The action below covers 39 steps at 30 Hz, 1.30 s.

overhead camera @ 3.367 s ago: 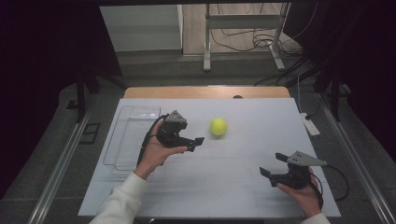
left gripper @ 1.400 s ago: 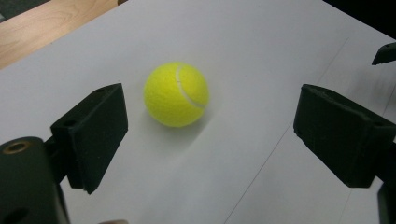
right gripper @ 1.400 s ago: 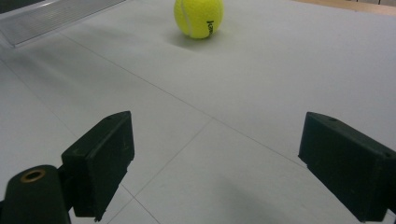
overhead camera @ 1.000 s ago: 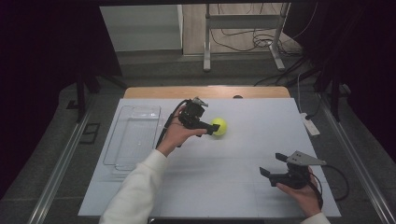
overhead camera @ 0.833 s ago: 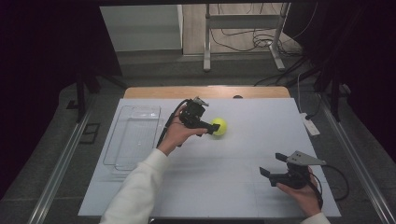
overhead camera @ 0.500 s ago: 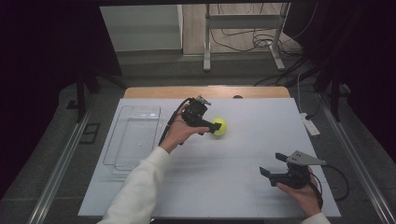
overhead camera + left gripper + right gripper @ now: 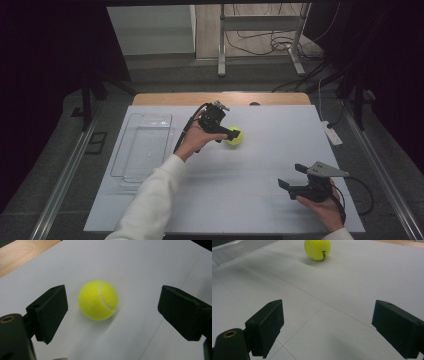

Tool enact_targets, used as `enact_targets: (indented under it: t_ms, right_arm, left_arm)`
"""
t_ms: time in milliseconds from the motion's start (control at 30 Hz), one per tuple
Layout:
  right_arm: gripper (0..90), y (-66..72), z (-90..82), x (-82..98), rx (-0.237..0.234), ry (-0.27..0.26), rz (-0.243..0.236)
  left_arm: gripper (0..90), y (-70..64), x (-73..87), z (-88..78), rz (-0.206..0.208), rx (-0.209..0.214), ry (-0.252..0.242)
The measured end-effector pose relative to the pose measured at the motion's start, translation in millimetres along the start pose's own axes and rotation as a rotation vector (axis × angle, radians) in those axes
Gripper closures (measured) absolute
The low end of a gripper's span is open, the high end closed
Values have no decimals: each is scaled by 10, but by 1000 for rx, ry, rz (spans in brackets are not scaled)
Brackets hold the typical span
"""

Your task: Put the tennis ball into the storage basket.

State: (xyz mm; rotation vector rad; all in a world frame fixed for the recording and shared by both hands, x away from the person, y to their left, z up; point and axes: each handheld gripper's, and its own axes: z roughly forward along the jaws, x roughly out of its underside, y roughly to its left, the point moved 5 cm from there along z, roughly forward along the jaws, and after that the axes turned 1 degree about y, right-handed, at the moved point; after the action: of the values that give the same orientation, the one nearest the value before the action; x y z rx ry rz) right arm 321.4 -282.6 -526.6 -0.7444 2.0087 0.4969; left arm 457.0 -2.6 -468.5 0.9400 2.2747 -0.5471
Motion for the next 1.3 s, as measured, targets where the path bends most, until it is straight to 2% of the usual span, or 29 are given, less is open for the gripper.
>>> enact_targets:
  t_ms: [1300]
  right_arm:
    - [110,-5,4,9,-2,2,1]
  left_arm:
    - [94,135,-43,384,-27,1,72]
